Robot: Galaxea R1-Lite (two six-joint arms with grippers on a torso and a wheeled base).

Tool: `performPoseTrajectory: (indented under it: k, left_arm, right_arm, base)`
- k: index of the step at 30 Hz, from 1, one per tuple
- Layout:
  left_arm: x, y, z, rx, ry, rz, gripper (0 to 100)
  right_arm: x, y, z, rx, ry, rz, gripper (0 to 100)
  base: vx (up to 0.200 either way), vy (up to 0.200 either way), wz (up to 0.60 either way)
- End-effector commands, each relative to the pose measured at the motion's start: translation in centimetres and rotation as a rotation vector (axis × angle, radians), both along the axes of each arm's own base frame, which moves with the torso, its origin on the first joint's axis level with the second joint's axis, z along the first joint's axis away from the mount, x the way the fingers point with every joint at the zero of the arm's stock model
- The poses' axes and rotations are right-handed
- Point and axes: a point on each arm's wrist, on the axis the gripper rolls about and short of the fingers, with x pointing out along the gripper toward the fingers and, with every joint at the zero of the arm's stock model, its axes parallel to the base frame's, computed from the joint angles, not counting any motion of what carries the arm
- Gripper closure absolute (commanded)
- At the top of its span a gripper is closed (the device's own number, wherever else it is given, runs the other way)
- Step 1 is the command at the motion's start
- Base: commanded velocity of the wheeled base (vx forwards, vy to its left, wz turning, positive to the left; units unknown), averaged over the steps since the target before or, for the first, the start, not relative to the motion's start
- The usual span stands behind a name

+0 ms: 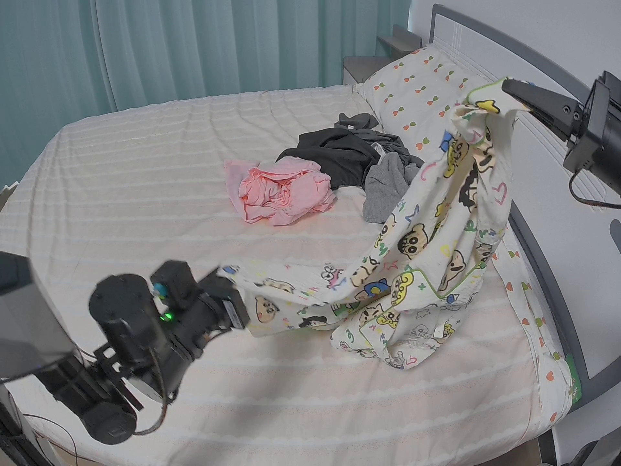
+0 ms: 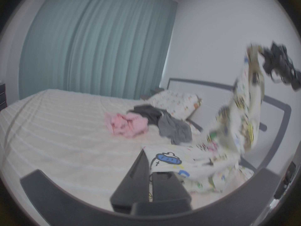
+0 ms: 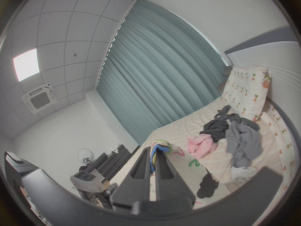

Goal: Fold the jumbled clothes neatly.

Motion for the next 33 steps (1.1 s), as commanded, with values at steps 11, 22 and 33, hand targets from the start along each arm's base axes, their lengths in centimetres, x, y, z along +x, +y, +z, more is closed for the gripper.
performPoseTrajectory:
  k: [11, 22, 33]
  left_arm:
    - [-0.2, 5.2, 15.8, -0.151, -0.521, 0.158, 100]
    - [-2.8, 6.4, 18.7, -0.167, -0.522, 0.15, 100]
    - [-3.9, 7.0, 16.7, -0.121, -0.47, 0.139, 100]
  right_arm:
    - [-3.9, -3.4, -0.9, 0.015, -0.036, -0.096, 100]
    - [-4.6, -3.5, 0.0, 0.029, -0.074, -0.081, 100]
    - [-4.9, -3.5, -1.1, 0.016, -0.046, -0.073, 100]
  base:
    - [0.0, 0.0, 0.0]
    - [0.0, 0.0, 0.0]
    - [0.0, 0.0, 0.0]
